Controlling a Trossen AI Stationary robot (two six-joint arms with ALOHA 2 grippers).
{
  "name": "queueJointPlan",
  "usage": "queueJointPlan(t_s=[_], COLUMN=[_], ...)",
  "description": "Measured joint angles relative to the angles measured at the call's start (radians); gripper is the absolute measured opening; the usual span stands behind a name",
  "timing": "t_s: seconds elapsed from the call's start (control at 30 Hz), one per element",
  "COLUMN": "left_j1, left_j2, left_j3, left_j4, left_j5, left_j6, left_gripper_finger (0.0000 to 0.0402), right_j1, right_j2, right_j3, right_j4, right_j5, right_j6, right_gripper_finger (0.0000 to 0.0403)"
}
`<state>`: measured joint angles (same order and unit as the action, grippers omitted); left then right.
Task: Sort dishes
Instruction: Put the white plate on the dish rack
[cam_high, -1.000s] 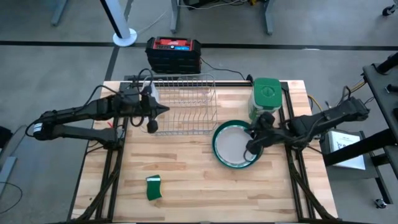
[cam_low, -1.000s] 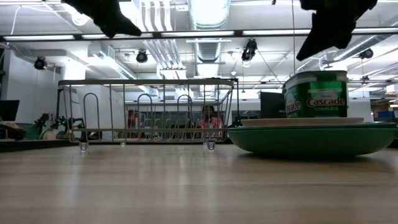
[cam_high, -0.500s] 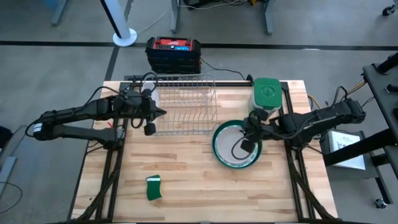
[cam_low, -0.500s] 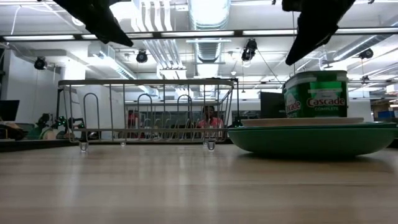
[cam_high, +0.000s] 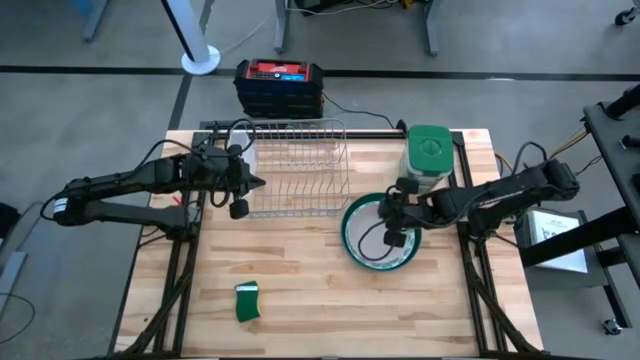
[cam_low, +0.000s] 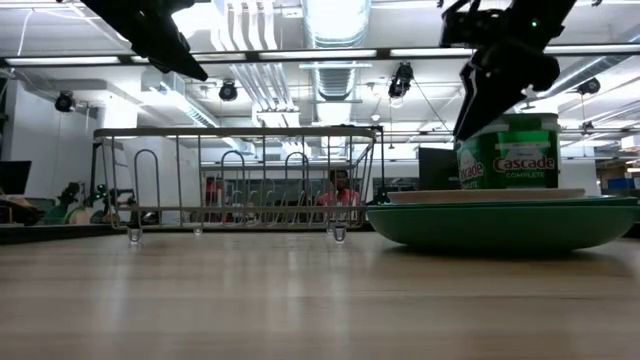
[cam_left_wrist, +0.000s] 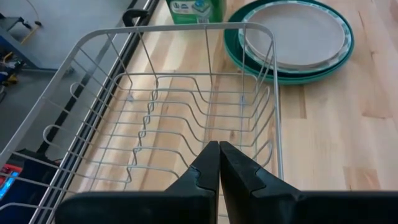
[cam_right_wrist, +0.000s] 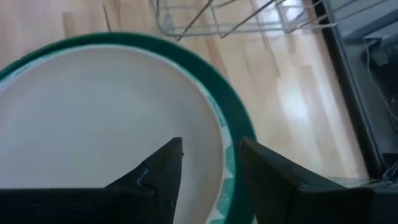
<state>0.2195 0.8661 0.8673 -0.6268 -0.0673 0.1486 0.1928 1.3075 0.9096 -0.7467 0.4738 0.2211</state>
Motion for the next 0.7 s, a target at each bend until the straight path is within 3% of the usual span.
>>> queueJointPlan(t_s=[0.33,0.7], left_j1=[0.000,0.000], left_j2=[0.000,0.000], left_j3=[0.000,0.000], left_j4=[0.001,0.002], left_j5=[0.000,0.000], left_j6=[0.000,0.000], left_gripper_finger=[0.0000,0.0000], right_j1=[-0.006,-0.006], right_j2=[0.080,0.066], right_j3=[-0.004,-0.004], right_j4=[0.004,-0.007], right_j5=[-0.057,-0.057], right_j6=[0.016,0.023], right_gripper_finger=[0.0144,0.0137])
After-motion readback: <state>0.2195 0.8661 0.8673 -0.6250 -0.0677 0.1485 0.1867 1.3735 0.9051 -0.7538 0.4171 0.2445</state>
